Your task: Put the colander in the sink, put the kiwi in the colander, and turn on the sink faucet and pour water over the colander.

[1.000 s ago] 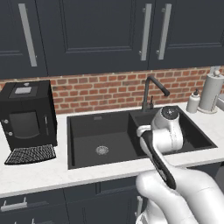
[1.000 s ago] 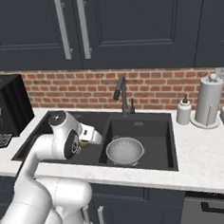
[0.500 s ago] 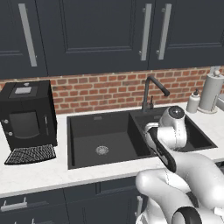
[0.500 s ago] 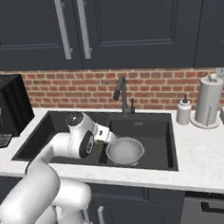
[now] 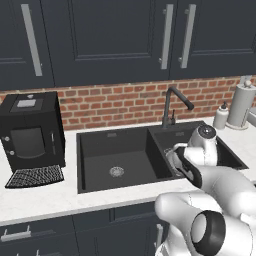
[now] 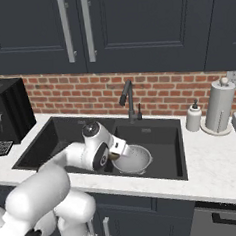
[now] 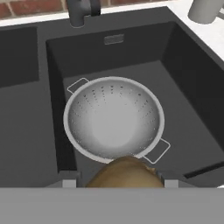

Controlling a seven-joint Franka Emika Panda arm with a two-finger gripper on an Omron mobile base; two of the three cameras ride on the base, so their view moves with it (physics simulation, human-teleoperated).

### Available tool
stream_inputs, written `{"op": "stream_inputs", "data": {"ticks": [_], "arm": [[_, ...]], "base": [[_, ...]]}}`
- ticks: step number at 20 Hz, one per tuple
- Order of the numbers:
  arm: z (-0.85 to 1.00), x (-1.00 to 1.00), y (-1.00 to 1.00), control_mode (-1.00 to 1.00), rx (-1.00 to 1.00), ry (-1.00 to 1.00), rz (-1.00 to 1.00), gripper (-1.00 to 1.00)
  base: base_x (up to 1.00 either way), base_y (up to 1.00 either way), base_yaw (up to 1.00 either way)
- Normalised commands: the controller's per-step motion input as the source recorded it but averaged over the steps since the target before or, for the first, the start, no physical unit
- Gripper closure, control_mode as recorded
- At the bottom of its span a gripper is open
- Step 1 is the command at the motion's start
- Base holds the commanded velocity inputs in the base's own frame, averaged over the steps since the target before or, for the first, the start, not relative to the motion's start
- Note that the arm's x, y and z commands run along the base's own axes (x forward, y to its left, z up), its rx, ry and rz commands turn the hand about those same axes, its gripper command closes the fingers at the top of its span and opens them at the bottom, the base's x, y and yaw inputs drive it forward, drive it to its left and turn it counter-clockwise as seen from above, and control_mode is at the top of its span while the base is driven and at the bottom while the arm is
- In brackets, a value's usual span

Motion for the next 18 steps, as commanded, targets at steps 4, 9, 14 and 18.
{"op": "stream_inputs", "data": {"ticks": [4,9,14,18], "arm": [[-0.39,0.08,-0.23,-1.00,0.00,0.00,-0.03,1.00],[-0.48,0.22,-0.10,-1.00,0.00,0.00,-0.01,1.00],[-0.38,0.20,-0.01,-1.00,0.00,0.00,0.00,1.00],[-0.27,0.16,0.00,-1.00,0.00,0.00,0.00,1.00]], "base": [[0.00,0.00,0.00],[0.00,0.00,0.00],[0.00,0.00,0.00],[0.00,0.00,0.00]]}}
